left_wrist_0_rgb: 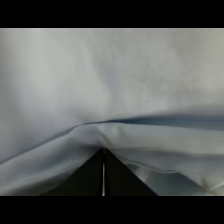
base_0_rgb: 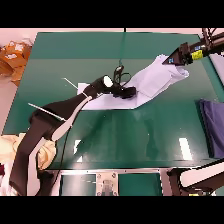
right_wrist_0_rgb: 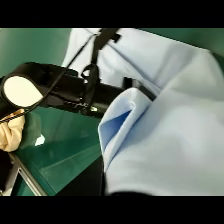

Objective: Fold the shirts.

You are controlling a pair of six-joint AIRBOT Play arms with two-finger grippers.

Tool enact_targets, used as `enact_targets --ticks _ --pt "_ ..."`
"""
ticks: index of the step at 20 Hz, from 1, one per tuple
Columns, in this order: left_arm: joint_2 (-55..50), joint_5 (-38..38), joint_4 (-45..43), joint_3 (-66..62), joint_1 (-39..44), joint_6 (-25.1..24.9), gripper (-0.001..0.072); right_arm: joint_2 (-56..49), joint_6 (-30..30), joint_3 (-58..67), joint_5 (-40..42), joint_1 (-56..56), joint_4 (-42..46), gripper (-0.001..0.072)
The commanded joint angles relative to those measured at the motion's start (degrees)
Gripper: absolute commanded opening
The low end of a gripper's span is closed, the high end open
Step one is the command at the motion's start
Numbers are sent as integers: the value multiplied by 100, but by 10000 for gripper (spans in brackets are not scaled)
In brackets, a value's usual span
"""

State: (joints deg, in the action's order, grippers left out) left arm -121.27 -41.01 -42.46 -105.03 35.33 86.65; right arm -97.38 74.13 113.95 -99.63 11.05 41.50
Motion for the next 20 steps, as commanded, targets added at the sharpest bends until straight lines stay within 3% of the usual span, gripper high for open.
enact_targets --ticks 1,3,9,12,16,17,19,20 --pt "37 -339 236 -68 -103 -17 23 -20 76 79 -31 -203 9 25" --pt "330 -955 221 -70 -435 -31 22 -59 210 76 -2 -214 2 25" --pt "1794 -2994 195 -79 -2065 -704 22 -61 734 68 431 -1036 -15 25" --pt "2465 -3469 195 -79 -2940 -776 23 -155 1038 66 1246 -2000 -7 25" --pt "2914 -3650 199 -79 -3805 -1134 23 -907 1397 66 3034 -3582 9 30" --pt "2938 -3685 199 -79 -3954 -1209 23 -1233 1397 66 3729 -4015 4 121" --pt "2938 -3799 195 -61 -4183 -1222 22 -1897 1399 68 5261 -4769 -13 377" --pt "2938 -3877 195 -61 -4258 -1222 23 -2159 1508 68 5901 -5025 -22 395"
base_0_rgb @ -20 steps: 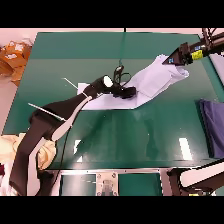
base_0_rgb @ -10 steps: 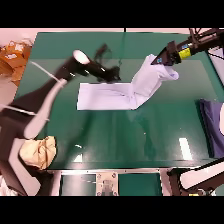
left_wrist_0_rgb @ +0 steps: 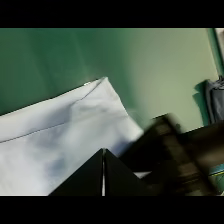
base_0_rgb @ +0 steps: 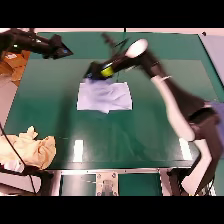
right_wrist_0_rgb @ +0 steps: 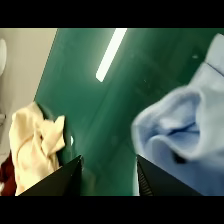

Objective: Fold the shirts.

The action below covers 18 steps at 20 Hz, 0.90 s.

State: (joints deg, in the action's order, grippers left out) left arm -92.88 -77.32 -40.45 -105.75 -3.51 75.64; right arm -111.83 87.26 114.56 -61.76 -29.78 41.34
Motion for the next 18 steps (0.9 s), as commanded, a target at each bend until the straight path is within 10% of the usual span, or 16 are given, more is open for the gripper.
enact_targets --ticks 1,4,14,18 --pt "98 -302 -9 11 -433 -122 23 -883 498 7 2465 -1078 -35 392" --pt "98 -380 -52 11 -525 -509 23 -780 660 9 2116 -782 -17 281" --pt "98 -474 -713 11 -525 -566 23 260 396 -149 -2256 2339 1816 286" --pt "98 -529 -721 11 -525 -564 23 258 358 -1075 -1963 2881 1729 545"
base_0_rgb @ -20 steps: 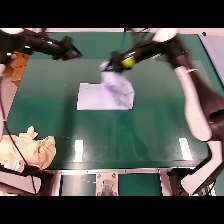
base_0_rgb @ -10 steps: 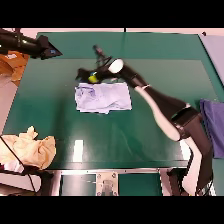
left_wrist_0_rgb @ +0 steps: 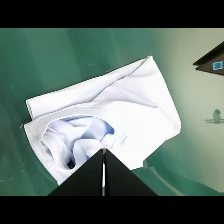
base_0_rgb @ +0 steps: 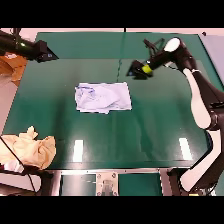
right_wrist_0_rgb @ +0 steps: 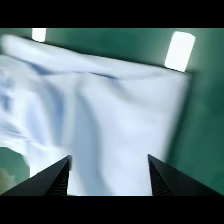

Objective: Fold the shirts.

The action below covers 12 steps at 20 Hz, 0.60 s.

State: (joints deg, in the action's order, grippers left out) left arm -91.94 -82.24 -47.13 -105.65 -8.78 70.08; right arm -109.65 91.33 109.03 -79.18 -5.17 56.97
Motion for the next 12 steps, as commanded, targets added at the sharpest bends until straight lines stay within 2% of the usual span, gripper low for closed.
enact_targets --ticks 1,3,6,10,11,12 --pt "4 -28 -52 0 2 -9 23 39 -177 -798 -59 444 7 545" --pt "4 -28 -52 0 2 -9 23 17 -455 -1390 387 413 -433 545" --pt "4 -28 -52 0 2 -7 23 -57 -1161 -2162 1008 232 -1641 545" --pt "4 -31 -50 0 2 -7 23 -201 -1300 -2369 1202 -212 -1827 541" --pt "4 -31 -50 0 2 -7 23 -203 -1300 -2367 1268 -321 -1827 490" --pt "4 -31 -50 0 2 -7 23 -201 -1360 -2356 1318 -422 -1908 278"
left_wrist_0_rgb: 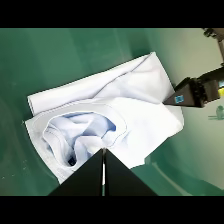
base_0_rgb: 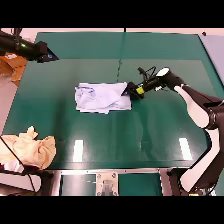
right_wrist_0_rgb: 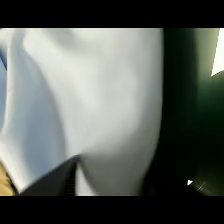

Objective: Fold the shirts.

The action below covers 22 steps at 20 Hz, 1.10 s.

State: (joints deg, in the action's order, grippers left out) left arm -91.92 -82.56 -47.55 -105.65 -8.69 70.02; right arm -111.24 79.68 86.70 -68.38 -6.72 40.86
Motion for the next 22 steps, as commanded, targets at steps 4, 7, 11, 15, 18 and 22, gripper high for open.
enact_targets --ticks 4,7,11,15,18,22 --pt "2 -55 -9 0 -7 0 23 92 -385 337 98 -339 -894 25" --pt "2 -144 -7 0 -7 2 23 511 -138 1233 -214 44 -890 25" --pt "2 -273 -4 0 -7 2 23 1241 455 2118 -616 1207 -844 24" --pt "2 -407 -4 0 -7 2 23 1884 992 2192 -870 2763 -479 25" --pt "2 -461 -4 0 -7 4 23 2057 1471 2188 -1029 3934 -35 24" --pt "2 -452 -4 0 -7 46 23 2107 2151 2181 -1150 5191 404 24"
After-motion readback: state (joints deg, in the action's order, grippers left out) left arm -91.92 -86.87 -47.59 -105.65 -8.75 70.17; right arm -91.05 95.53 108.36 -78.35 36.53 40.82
